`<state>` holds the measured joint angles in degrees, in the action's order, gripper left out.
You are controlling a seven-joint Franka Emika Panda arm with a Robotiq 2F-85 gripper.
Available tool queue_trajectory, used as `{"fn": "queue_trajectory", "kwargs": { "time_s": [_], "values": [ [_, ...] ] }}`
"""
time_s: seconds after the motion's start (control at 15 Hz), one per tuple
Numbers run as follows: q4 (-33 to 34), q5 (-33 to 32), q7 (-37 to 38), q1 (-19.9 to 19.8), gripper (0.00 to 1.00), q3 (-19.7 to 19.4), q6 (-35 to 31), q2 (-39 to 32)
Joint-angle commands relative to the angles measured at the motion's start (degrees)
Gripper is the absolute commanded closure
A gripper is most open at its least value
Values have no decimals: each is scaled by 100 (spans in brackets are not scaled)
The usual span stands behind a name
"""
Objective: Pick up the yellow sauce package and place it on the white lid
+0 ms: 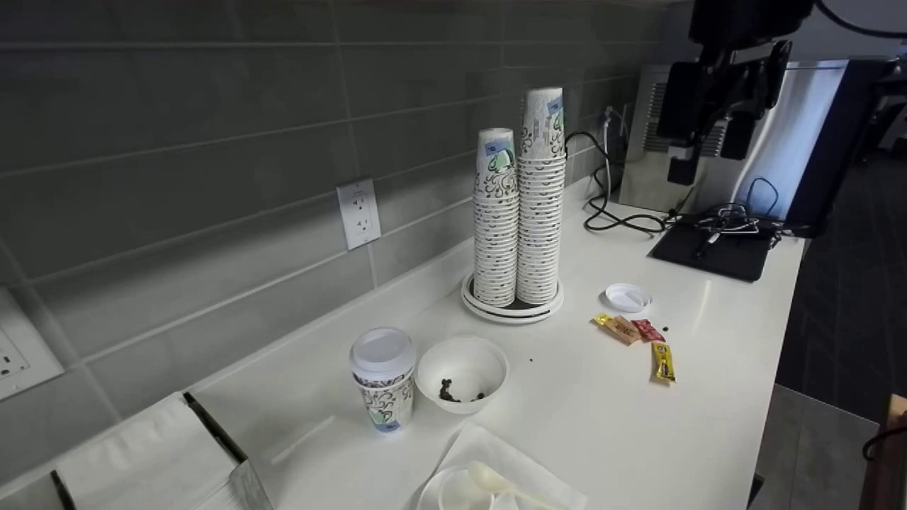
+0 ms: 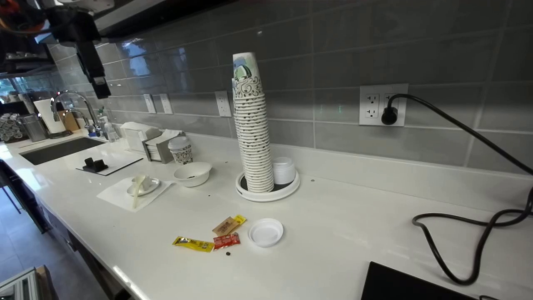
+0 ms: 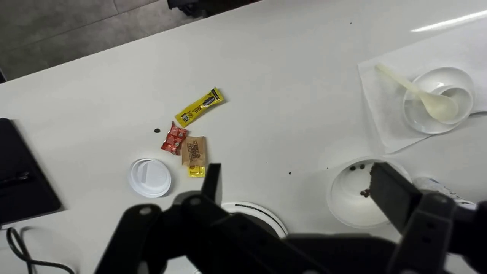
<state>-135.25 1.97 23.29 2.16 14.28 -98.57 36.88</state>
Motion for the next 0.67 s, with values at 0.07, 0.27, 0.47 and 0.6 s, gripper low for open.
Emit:
{"fn": "queue_trajectory", "kwargs": {
  "time_s": [0.07, 0.27, 0.47, 0.6],
  "values": [
    [-695, 86, -773, 46, 0, -617, -479, 103],
    [-1155, 90, -1217, -39, 0, -987, -1119, -6],
    [-1594, 10, -1549, -202, 0, -1309, -1869, -228],
    [-1831, -18, -1758, -290, 0, -1475, -2391, -412]
  ]
}}
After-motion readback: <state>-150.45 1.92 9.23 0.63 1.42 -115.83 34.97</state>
